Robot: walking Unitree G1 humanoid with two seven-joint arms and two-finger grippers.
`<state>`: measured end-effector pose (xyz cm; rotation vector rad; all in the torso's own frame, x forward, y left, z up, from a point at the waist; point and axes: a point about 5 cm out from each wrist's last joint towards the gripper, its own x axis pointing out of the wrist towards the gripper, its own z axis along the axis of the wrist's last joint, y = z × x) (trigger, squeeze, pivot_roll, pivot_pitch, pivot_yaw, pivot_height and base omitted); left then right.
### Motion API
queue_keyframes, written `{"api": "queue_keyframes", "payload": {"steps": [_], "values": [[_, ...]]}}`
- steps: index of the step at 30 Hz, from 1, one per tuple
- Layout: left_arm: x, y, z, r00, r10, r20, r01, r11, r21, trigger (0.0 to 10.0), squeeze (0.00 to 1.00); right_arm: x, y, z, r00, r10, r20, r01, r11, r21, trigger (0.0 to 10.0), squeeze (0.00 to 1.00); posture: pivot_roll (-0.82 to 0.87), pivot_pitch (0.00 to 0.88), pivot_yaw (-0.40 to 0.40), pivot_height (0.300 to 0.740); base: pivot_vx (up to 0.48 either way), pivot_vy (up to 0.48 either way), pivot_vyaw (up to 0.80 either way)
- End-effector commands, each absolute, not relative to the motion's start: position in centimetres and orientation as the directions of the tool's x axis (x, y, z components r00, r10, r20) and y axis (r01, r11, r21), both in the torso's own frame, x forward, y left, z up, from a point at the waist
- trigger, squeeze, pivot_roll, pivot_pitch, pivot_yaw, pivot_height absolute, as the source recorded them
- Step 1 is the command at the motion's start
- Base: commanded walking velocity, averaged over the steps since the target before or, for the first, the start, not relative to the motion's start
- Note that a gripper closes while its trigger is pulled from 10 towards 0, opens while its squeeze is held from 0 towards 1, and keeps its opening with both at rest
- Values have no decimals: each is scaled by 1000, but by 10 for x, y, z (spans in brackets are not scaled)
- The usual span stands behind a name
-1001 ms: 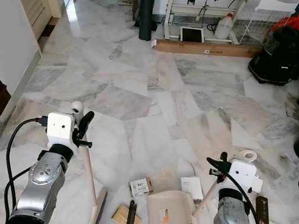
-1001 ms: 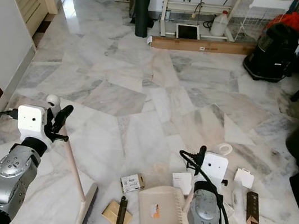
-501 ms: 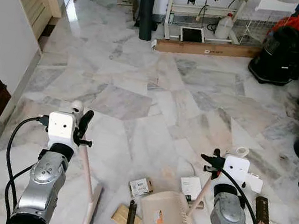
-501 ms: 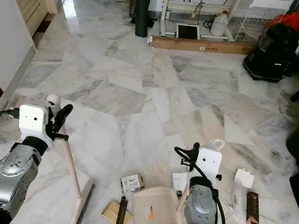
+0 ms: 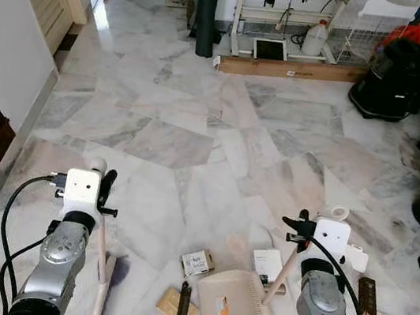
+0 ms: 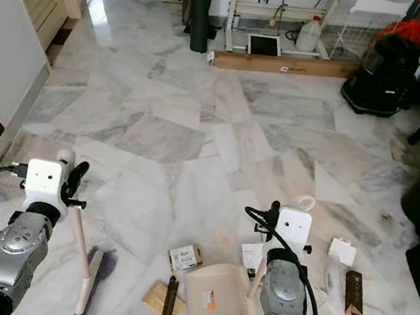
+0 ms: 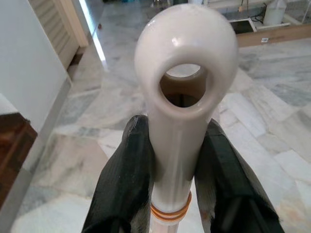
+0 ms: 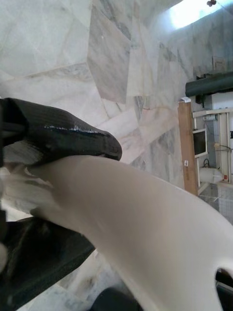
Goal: Sweep floor
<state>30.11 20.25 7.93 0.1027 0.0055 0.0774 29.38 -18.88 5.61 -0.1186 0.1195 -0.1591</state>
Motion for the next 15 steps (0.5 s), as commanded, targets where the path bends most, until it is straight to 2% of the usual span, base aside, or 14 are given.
{"api": "queue_keyframes", "payload": {"steps": [1,4,5,9,15], "values": [[302,197,70,997,57,-57,-56,998,29,10000,0,289,-192,51,975,-172,-138,154,979,-134,10000,0,-44,142,-1,740,0,0,0],[308,194,73,996,55,-65,-61,993,-103,10000,0,289,-194,51,974,-177,-140,158,978,-136,10000,0,-50,156,-1,740,0,0,0],[308,194,73,996,55,-65,-61,993,-103,10000,0,289,-194,51,974,-177,-140,158,978,-136,10000,0,-50,156,-1,740,0,0,0],[314,198,75,994,81,-80,-98,964,-246,10000,0,289,-194,51,974,-179,-142,160,978,-136,10000,0,-50,159,-2,740,0,0,0],[318,202,79,991,81,-108,-112,942,-315,10000,0,289,-194,51,974,-177,-144,158,978,-135,10000,0,-50,162,-1,740,0,0,0]]}}
